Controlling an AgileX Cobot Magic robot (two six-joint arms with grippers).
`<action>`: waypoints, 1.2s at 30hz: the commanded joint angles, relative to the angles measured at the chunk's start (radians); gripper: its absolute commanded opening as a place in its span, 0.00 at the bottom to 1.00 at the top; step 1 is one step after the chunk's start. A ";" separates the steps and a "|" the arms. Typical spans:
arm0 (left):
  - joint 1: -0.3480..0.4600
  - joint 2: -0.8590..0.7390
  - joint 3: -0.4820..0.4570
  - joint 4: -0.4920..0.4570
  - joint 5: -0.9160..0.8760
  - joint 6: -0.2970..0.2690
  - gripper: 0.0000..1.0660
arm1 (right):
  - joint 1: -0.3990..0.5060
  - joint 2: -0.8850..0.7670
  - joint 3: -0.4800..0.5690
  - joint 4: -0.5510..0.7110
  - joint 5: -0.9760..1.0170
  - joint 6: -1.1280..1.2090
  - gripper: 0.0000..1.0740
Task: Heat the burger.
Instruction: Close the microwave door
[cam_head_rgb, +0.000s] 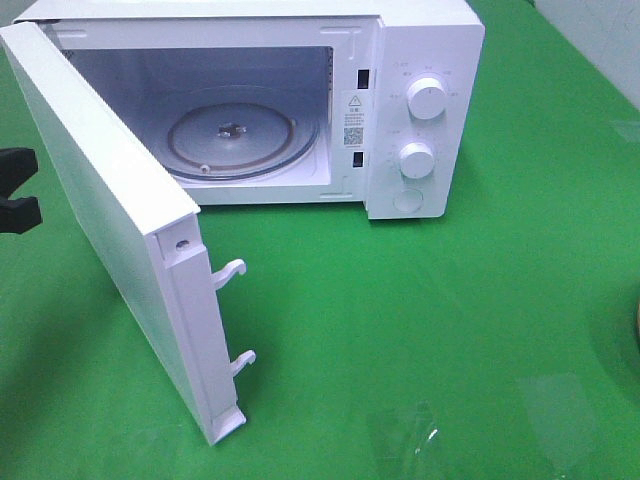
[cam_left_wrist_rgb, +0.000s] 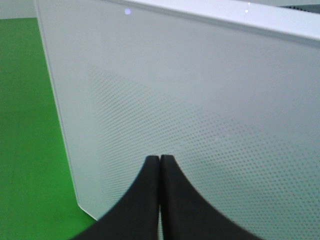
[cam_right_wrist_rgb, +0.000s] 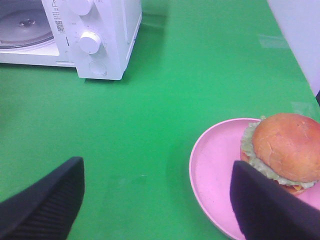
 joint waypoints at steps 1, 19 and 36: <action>-0.027 0.012 -0.015 -0.012 -0.015 0.001 0.00 | -0.004 -0.028 0.001 0.001 -0.012 -0.014 0.71; -0.240 0.119 -0.137 -0.157 0.015 0.017 0.00 | -0.004 -0.028 0.001 0.001 -0.012 -0.013 0.71; -0.411 0.236 -0.277 -0.367 0.022 0.089 0.00 | -0.004 -0.028 0.001 0.001 -0.012 -0.014 0.71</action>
